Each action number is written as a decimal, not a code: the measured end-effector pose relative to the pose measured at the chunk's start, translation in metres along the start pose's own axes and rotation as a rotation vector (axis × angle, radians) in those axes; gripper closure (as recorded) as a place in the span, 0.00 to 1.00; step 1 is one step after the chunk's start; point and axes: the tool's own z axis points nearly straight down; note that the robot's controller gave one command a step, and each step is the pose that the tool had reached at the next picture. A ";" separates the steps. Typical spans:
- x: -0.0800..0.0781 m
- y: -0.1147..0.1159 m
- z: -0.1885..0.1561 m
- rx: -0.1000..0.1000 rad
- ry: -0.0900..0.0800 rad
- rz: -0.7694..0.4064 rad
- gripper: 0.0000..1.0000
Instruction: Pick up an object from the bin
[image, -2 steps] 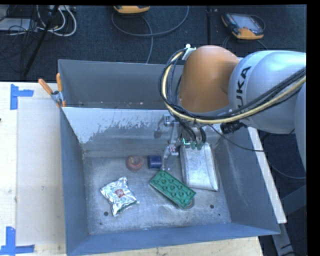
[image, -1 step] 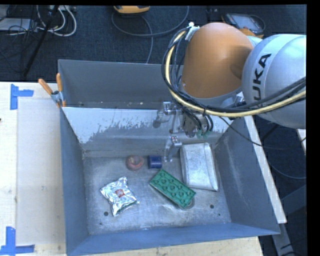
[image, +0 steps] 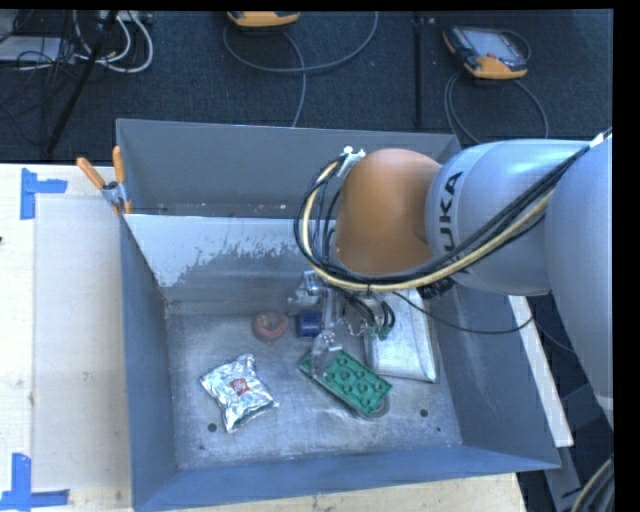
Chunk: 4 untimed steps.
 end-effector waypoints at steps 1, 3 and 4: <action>-0.021 -0.054 0.054 -0.010 -0.001 0.162 0.00; -0.012 -0.059 -0.060 0.000 -0.017 0.074 1.00; 0.006 -0.069 -0.191 0.003 -0.017 -0.279 1.00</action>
Offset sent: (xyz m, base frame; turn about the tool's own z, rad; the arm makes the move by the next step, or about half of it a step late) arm 0.0264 -0.0546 -0.0595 0.1620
